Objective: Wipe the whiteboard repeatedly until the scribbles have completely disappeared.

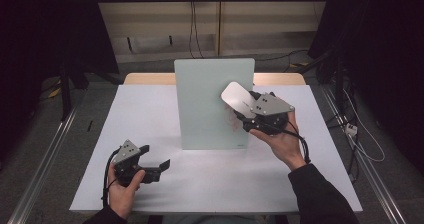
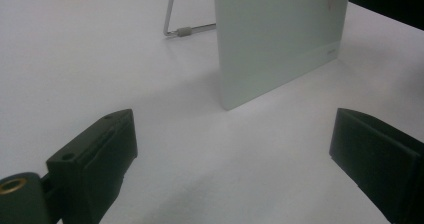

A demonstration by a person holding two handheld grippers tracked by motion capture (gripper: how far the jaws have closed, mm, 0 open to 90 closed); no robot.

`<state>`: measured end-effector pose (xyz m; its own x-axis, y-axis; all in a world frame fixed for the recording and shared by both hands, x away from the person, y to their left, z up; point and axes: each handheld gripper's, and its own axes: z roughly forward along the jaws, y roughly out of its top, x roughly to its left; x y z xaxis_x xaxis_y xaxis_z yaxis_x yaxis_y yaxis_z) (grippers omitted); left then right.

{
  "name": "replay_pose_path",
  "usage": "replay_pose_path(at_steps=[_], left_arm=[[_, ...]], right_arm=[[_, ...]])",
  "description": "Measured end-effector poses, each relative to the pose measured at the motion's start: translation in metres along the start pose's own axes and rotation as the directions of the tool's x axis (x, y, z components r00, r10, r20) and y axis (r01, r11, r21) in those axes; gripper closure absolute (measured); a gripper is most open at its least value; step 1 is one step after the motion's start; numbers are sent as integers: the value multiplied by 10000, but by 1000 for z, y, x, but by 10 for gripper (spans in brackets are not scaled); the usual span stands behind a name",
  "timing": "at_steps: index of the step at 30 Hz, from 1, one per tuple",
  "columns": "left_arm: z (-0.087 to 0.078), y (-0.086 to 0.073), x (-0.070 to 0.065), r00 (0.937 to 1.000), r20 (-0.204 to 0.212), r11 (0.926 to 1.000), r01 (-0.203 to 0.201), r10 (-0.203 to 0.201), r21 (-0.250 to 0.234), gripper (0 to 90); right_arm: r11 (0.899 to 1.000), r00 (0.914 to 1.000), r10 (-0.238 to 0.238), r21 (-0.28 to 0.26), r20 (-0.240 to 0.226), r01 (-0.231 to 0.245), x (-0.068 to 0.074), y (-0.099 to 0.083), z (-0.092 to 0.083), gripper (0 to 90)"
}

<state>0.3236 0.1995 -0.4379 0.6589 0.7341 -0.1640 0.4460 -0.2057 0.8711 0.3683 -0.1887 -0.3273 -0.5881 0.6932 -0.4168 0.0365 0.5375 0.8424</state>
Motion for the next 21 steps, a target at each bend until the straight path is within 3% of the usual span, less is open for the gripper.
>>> replay_pose_path(at_steps=[7, 21], left_arm=[[0, 0, 0, 10000, 13, 10000, -3, 3, 26, 49], [0, 0, 1, 10000, 11, 10000, 36, -36, 6, 49]], right_arm=[[9990, 9988, -362, -244, 333, 370, -6, 15, 12, 316], [9977, 9968, -680, 17, 410, 680, 0, 8, 19, 318]])
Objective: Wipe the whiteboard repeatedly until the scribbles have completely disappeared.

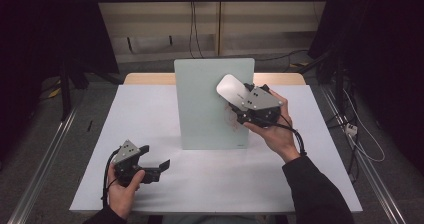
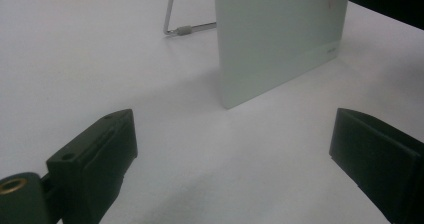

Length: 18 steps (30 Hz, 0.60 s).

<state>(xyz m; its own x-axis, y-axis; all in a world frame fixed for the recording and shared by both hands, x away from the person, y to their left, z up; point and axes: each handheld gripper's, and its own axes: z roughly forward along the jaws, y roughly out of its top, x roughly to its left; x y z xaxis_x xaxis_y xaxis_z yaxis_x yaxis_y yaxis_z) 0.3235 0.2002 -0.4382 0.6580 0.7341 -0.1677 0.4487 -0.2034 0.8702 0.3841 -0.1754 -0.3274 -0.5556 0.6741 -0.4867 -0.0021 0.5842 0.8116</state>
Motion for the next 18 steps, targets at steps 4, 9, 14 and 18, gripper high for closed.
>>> replay_pose_path(at_steps=[4, 9, 14, 18], left_arm=[[0, 0, 0, 10000, -4, 10000, -44, 44, 29, 49], [0, 0, 0, 10000, -15, 10000, -24, 24, 39, 49], [0, 0, 0, 10000, 6, 10000, -41, 41, 33, 49], [0, 0, 0, 10000, -7, 10000, -49, 49, 28, 49]], right_arm=[[9998, 9997, -155, 126, -173, 157, 9, -4, 3, 318], [9993, 9984, -279, 251, -484, 292, 19, -10, 5, 318], [9987, 9967, -288, 390, -760, 319, 26, -14, 7, 318], [9986, 9961, -274, 424, -844, 310, 27, -13, 7, 318]])
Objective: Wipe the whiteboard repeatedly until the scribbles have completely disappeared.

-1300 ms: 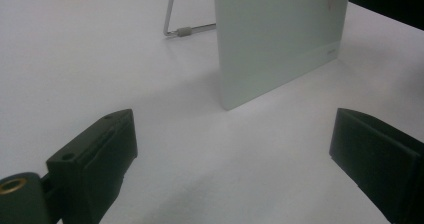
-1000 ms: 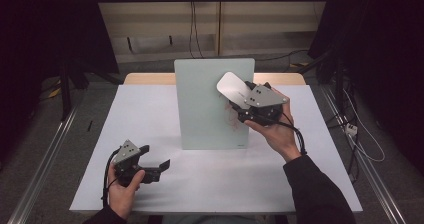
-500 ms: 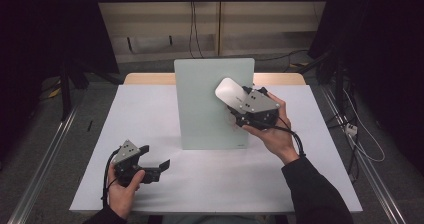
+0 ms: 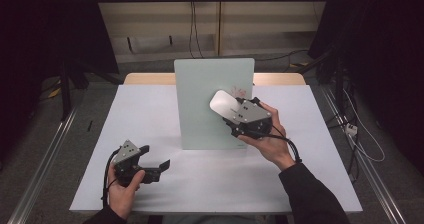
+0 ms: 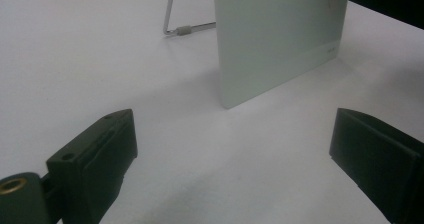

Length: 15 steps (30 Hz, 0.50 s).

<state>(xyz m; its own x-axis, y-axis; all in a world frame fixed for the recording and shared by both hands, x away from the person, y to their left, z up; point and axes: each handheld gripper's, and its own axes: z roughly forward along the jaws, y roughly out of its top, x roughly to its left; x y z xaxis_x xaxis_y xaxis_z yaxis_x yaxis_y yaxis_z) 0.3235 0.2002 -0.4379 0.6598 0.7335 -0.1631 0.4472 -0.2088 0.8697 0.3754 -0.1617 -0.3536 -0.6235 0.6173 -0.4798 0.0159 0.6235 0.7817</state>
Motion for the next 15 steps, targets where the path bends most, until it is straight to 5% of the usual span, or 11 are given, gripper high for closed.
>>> replay_pose_path(at_steps=[11, 15], left_arm=[[0, 0, 0, 10000, 13, 10000, -10, 10, -2, 49], [0, 0, 0, 10000, 24, 10000, 21, -21, 2, 49]], right_arm=[[9985, 9923, 479, -321, 1145, -445, -31, 10, -15, 318], [9986, 9929, 495, -227, 1084, -473, -29, 7, -14, 318]])
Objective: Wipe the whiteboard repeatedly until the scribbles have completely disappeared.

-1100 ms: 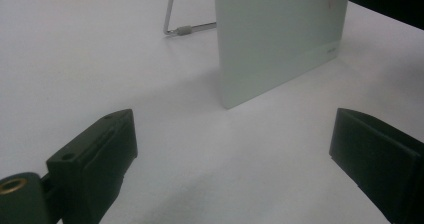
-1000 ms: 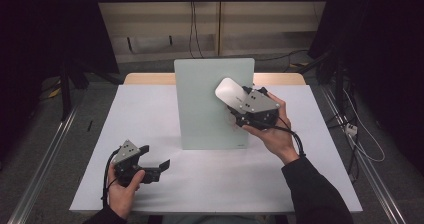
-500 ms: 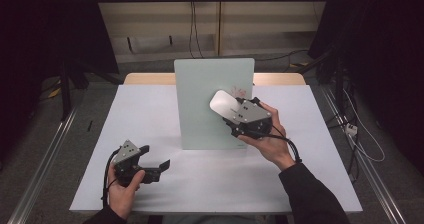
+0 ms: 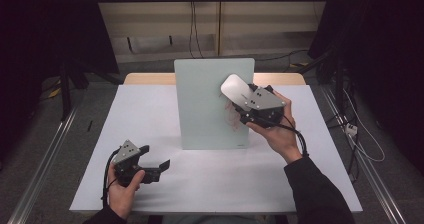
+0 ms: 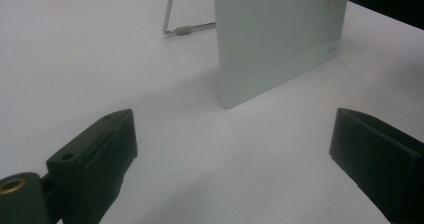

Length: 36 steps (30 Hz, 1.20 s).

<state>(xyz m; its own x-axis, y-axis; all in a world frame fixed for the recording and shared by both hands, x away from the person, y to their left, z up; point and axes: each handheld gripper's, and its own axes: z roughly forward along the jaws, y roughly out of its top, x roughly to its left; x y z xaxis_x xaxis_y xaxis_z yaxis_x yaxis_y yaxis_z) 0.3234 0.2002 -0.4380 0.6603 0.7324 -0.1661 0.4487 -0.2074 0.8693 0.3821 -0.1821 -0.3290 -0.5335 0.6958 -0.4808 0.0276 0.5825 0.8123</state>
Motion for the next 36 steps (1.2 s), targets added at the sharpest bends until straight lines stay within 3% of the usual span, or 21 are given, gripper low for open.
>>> replay_pose_path(at_steps=[7, 16, 20, 27, 29, 31, 36], left_arm=[[0, 0, -1, 10000, -17, 10000, -28, 28, 2, 49], [0, 0, 0, 10000, -32, 10000, -12, 12, -5, 49], [1, 0, -1, 10000, -19, 10000, 19, -19, 4, 49], [0, 0, 0, 10000, -20, 10000, 16, -16, -2, 49], [0, 0, 0, 10000, -11, 10000, -5, 5, -2, 49], [0, 0, -1, 10000, -8, 10000, -18, 18, -1, 49], [0, 0, -1, 10000, -13, 10000, 3, -3, 1, 49]], right_arm=[[9993, 9978, -153, 321, -647, 174, 22, -12, 5, 319], [9964, 9875, -291, 745, -1547, 410, 46, -22, 12, 318], [9958, 9881, -367, 776, -1493, 487, 44, -18, 13, 318], [9993, 9985, 26, 365, -553, -6, 14, 2, 7, 318], [9995, 9987, 131, 302, -484, -117, 10, 5, 6, 318], [9995, 9991, 10, 322, -421, 3, 12, 5, 7, 318], [9986, 9948, -114, 509, -1010, 166, 30, -6, 11, 318]])
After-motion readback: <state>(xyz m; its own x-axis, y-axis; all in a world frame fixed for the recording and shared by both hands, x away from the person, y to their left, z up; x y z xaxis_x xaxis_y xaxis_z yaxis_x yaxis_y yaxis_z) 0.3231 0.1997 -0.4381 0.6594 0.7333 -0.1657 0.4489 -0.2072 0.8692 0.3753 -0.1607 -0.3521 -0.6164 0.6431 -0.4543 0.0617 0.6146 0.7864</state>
